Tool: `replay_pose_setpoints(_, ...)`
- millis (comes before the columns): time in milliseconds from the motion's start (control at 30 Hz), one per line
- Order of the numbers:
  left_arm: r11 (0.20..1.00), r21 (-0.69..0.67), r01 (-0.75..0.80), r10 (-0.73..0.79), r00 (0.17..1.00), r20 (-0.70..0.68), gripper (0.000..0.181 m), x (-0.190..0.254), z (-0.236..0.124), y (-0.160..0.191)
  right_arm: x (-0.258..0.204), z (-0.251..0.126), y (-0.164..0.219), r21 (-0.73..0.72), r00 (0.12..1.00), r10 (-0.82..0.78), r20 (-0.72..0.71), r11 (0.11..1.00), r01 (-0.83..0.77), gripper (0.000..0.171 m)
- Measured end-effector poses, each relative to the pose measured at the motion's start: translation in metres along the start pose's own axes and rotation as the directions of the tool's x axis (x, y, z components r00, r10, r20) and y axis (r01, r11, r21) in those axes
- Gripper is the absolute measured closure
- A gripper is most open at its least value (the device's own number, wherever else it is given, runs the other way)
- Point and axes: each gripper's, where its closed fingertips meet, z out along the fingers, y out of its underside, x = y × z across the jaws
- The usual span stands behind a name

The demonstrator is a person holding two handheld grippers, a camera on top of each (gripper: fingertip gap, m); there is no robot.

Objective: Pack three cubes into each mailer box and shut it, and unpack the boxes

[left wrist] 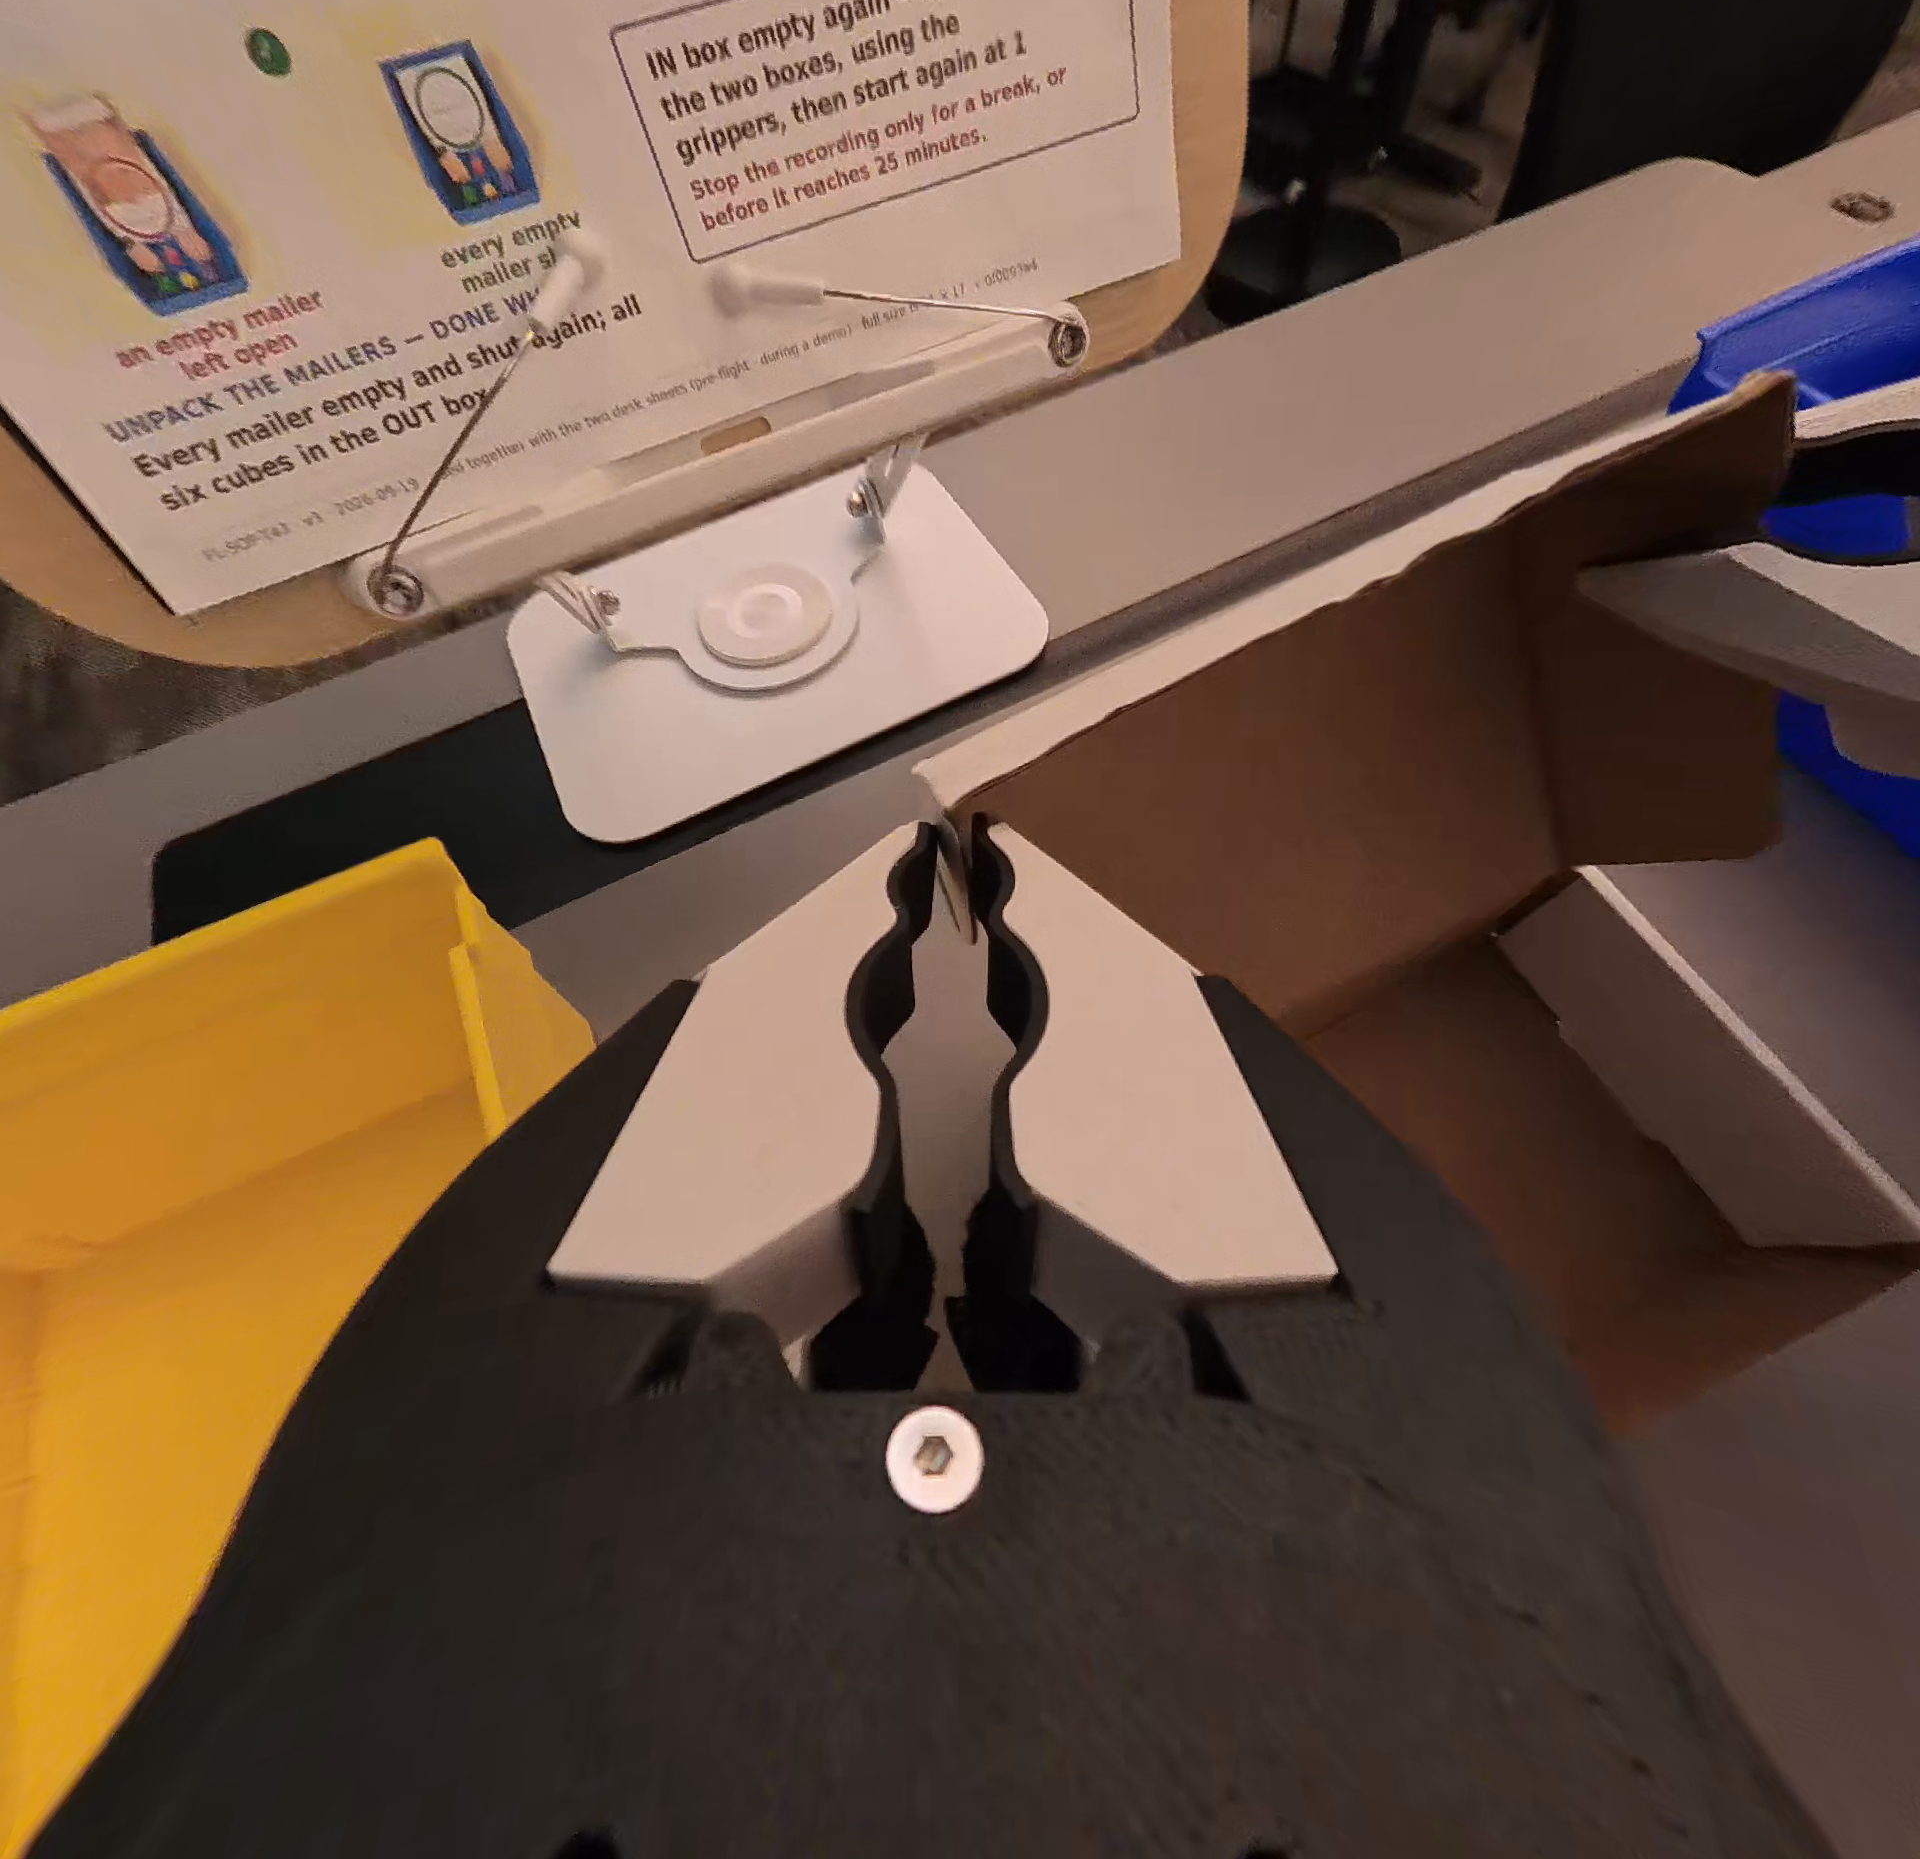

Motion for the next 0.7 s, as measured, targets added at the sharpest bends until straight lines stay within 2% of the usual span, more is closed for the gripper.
replay_pose_setpoints(200, 0.994, 0.103, 0.029, -0.034, 0.998, 0.045, 0.174, 0.014, -0.021, 0.0, -0.017, -0.023, 0.012, 0.041, 0.998, 0.039, -0.043, 0.998, -0.037, 0.152)
replay_pose_setpoints(367, 0.976, 0.174, 0.131, -0.123, 0.991, -0.059, 0.171, 0.037, -0.047, 0.006, -0.035, -0.057, 0.016, 0.097, 0.994, 0.104, -0.033, 0.99, -0.1, 0.134)
replay_pose_setpoints(433, 0.968, 0.207, 0.143, -0.129, 0.989, -0.079, 0.171, 0.043, -0.058, 0.01, -0.043, -0.071, 0.014, 0.123, 0.993, 0.12, -0.02, 0.985, -0.117, 0.132)
replay_pose_setpoints(567, 0.966, 0.19, 0.173, -0.147, 0.979, -0.144, 0.162, 0.058, -0.076, 0.029, -0.061, -0.094, 0.02, 0.107, 0.986, 0.164, 0.017, 0.981, -0.164, 0.129)
replay_pose_setpoints(700, 0.969, 0.2, 0.148, -0.118, 0.981, -0.153, 0.16, 0.072, -0.095, 0.049, -0.077, -0.117, 0.023, 0.125, 0.968, 0.248, 0.038, 0.96, -0.25, 0.13)
